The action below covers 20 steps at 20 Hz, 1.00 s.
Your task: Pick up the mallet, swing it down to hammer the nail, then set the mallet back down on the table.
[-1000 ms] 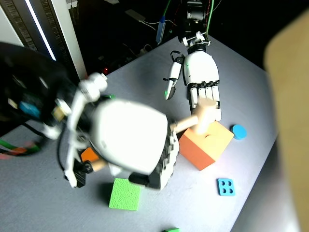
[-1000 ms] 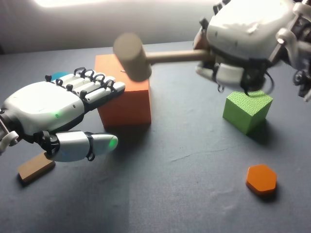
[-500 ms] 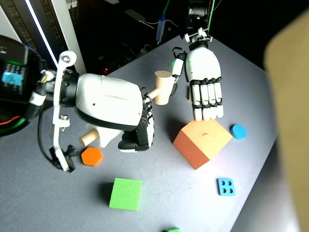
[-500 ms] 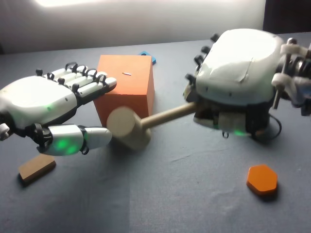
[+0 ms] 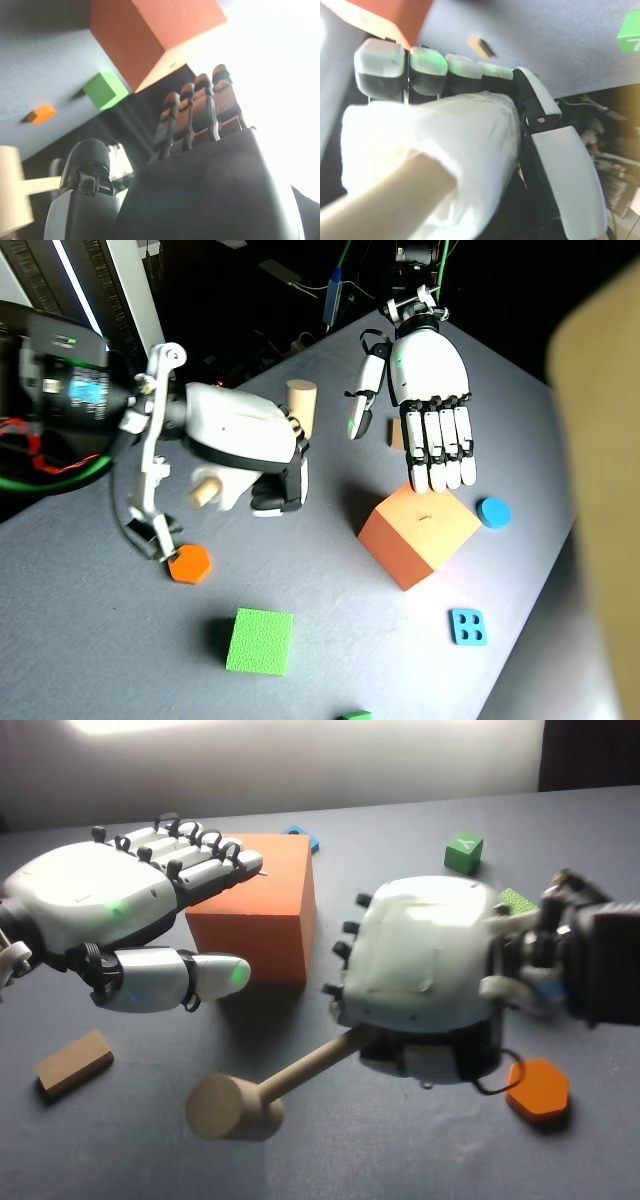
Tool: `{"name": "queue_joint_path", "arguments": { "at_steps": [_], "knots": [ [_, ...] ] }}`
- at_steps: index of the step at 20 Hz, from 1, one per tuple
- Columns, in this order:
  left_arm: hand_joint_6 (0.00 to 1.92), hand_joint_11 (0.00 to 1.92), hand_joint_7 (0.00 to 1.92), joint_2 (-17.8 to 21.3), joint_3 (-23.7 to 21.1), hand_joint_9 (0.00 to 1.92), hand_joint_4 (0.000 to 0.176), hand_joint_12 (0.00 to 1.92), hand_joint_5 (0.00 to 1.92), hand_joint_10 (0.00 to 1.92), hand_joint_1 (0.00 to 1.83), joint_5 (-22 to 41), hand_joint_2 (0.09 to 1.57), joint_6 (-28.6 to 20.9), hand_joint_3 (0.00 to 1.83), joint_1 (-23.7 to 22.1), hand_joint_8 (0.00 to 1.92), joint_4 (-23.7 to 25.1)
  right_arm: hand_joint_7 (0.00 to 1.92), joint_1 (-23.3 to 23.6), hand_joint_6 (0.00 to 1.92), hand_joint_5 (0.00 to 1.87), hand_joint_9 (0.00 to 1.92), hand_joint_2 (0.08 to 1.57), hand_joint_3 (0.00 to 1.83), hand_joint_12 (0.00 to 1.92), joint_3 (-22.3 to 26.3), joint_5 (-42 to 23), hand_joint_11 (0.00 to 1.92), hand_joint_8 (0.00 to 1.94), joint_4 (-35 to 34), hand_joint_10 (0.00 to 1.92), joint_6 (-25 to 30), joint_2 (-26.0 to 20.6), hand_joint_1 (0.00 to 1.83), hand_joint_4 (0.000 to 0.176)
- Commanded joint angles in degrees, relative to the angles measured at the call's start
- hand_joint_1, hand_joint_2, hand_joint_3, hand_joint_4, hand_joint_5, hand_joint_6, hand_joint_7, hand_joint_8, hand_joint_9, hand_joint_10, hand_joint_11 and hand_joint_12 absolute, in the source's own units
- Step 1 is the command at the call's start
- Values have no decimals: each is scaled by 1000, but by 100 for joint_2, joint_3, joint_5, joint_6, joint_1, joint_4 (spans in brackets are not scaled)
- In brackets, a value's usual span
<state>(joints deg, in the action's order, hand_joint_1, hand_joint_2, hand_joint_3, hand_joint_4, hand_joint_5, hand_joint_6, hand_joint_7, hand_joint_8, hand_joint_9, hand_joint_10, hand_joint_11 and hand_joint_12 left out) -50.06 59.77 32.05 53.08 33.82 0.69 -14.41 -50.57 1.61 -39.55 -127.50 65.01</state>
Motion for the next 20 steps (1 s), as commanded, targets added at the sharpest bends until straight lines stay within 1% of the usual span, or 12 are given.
{"name": "queue_joint_path", "arguments": {
  "at_steps": [1,4,5,7,9,12,15,16,17,18,19,20],
  "knots": [
    [5,0,7,94,-27,0,0,0,14,0,0,604,1310,-52,0,-110,3,-13,1009,-22,1921,870,1035,1472,1,1921,-79,-860,1106,1941,4,1921,-39,87,507,0],
    [9,3,14,219,-113,0,0,1,25,0,0,437,1308,-76,0,-299,5,112,1015,-232,1921,864,1052,1446,0,1921,-365,-1139,1106,1941,4,1921,63,460,503,0],
    [12,8,23,270,-146,5,0,4,33,2,0,401,1313,-76,0,-335,8,119,987,-290,1921,845,1032,1455,3,1921,-456,-1138,1084,1941,4,1921,99,568,444,0],
    [9,9,16,347,-196,0,0,5,32,0,0,362,1308,-85,0,-411,4,126,931,-407,1921,793,955,1441,0,1921,-600,-1142,981,1941,4,1921,175,744,444,0],
    [8,1,18,417,-250,0,0,1,31,0,0,335,1313,-120,0,-434,5,126,927,-538,1921,798,937,1445,1,1921,-687,-1296,975,1941,6,1921,76,895,393,0],
    [0,0,13,438,-282,0,0,0,12,0,0,312,1313,-166,0,-478,1,126,954,-661,1921,857,946,1478,9,1921,-785,-1273,1030,1941,8,1921,-81,1006,337,0],
    [0,3,18,439,-296,2,0,1,9,0,0,294,1304,-222,0,-539,3,126,923,-752,1921,836,941,1511,10,1921,-852,-1352,1050,1941,11,1921,-223,1047,282,0],
    [1,2,11,439,-306,0,0,1,3,0,0,294,1304,-234,0,-552,1,126,888,-771,1921,806,904,1478,0,1921,-884,-1356,989,1941,11,1921,-230,1055,249,0],
    [1,2,11,443,-322,0,0,1,3,0,0,294,1304,-243,0,-558,1,126,888,-783,1921,806,904,1478,0,1921,-919,-1356,989,1941,11,1921,-247,1061,249,0],
    [0,0,15,452,-345,3,0,0,0,1,0,294,1307,-243,0,-560,3,126,799,-797,1921,709,791,1443,0,1921,-954,-1359,822,1941,11,1921,-253,1062,170,0],
    [0,0,9,493,-423,0,0,0,0,0,0,294,1305,-244,0,-559,0,126,618,-805,1824,579,584,1411,0,1921,-1031,-1360,596,1938,12,1921,-287,1062,85,0],
    [0,0,9,505,-447,0,0,0,0,0,0,294,1305,-244,0,-560,0,126,618,-804,1824,579,584,1411,0,1921,-1053,-1366,596,1938,12,1921,-297,1062,85,0]
  ]
}}
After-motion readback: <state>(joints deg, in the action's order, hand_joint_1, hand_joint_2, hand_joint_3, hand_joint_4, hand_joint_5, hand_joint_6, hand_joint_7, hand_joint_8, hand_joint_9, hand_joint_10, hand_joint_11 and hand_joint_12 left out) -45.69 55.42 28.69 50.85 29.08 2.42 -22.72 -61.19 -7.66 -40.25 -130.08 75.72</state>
